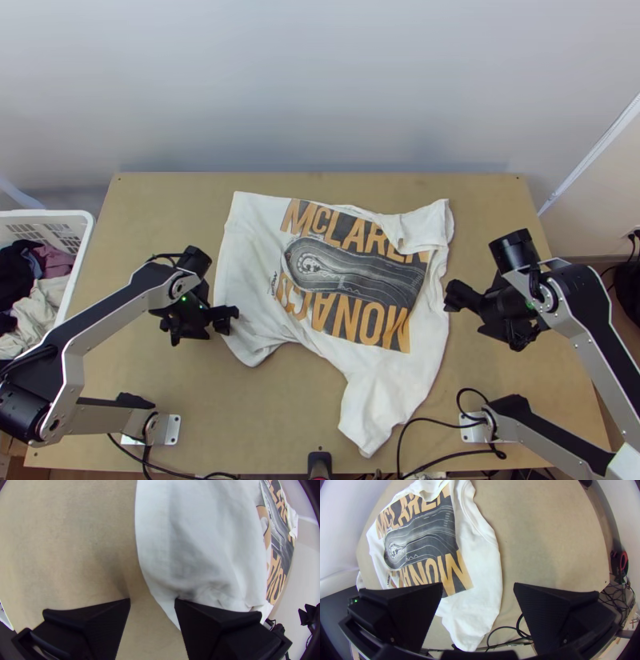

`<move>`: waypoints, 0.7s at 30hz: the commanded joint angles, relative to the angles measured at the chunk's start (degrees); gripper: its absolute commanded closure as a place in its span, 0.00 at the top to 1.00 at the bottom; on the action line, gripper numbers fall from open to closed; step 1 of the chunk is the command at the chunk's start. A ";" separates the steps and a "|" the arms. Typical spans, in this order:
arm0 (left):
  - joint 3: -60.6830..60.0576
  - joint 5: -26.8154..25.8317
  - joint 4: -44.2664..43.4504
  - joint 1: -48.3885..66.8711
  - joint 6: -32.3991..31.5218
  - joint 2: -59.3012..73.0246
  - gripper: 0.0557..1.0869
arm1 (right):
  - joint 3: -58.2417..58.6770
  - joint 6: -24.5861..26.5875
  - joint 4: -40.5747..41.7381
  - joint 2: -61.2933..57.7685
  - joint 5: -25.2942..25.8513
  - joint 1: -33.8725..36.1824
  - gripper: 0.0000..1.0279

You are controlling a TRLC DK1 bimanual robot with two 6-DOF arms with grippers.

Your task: Fold the t-shirt

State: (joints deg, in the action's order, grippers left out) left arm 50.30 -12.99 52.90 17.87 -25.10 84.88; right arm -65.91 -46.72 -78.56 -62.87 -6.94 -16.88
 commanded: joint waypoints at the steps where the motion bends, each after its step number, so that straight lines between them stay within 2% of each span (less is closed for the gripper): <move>1: 0.76 0.07 -0.17 1.03 -1.62 1.52 0.64 | 1.31 -1.53 -0.62 0.91 0.08 -0.96 0.93; 6: 3.05 -0.45 -0.17 1.47 -1.79 2.04 0.65 | 1.84 -2.24 -0.54 0.82 0.08 -1.57 0.93; 8: 4.36 -0.72 0.36 1.47 -1.88 3.54 0.71 | 2.28 -2.15 -0.54 0.82 0.08 -1.57 0.93; 11: 5.33 -0.72 0.27 1.64 -1.79 4.94 0.72 | 2.63 -2.15 -0.54 0.82 0.08 -1.57 0.93; 19: 5.68 -0.63 -2.54 1.91 -1.79 6.96 0.71 | 2.80 -2.15 -0.54 1.08 0.08 -1.75 0.93; 20: 5.59 -0.63 -2.54 2.17 -1.70 7.23 0.69 | 2.89 -2.06 -0.54 1.17 0.08 -1.84 0.93; 21: 5.68 -0.45 -3.07 2.43 -1.70 7.32 0.63 | 3.07 -1.97 -0.54 1.17 0.08 -1.92 0.93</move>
State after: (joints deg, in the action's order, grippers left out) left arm 55.48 -13.06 51.18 19.57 -25.78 90.30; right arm -64.10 -47.59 -78.56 -62.65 -6.94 -18.37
